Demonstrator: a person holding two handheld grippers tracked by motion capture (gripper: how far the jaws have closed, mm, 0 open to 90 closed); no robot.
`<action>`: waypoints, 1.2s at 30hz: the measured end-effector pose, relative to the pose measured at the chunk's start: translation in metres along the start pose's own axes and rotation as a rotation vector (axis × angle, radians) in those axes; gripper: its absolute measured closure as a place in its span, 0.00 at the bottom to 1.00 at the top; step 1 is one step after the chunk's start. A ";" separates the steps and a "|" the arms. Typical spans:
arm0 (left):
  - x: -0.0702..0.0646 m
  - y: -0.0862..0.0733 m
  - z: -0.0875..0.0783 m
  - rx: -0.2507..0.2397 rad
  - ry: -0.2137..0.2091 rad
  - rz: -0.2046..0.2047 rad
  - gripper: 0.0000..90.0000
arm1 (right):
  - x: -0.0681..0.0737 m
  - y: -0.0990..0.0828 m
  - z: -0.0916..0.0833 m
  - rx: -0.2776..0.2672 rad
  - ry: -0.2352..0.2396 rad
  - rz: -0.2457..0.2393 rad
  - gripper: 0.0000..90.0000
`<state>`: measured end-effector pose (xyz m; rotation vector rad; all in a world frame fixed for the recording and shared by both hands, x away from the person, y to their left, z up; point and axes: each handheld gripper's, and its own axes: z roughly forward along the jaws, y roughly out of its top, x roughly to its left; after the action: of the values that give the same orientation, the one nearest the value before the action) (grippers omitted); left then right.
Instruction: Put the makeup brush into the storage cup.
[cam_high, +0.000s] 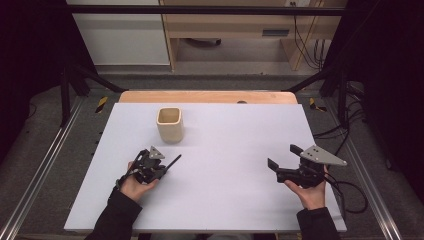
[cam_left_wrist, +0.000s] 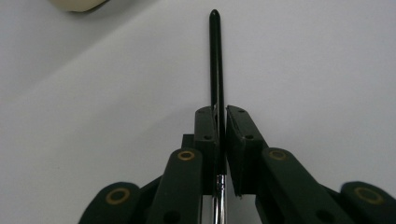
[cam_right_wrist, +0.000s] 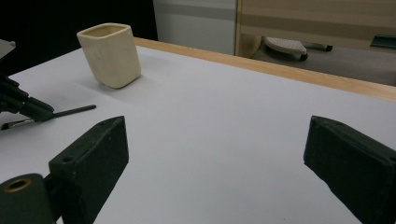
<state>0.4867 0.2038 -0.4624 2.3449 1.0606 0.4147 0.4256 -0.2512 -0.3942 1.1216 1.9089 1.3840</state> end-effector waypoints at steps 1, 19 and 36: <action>0.000 0.000 0.000 0.000 0.002 -0.003 0.92 | 0.000 0.000 0.000 0.001 0.000 0.003 0.08; 0.003 0.001 -0.010 -0.024 -0.017 -0.023 0.78 | 0.000 0.000 -0.001 -0.004 0.004 0.000 0.08; 0.000 0.019 -0.036 -0.055 -0.046 0.007 0.47 | 0.001 0.001 0.000 0.004 0.006 0.003 0.08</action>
<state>0.4808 0.2053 -0.4217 2.2994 1.0068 0.3864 0.4253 -0.2502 -0.3937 1.1239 1.9159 1.3871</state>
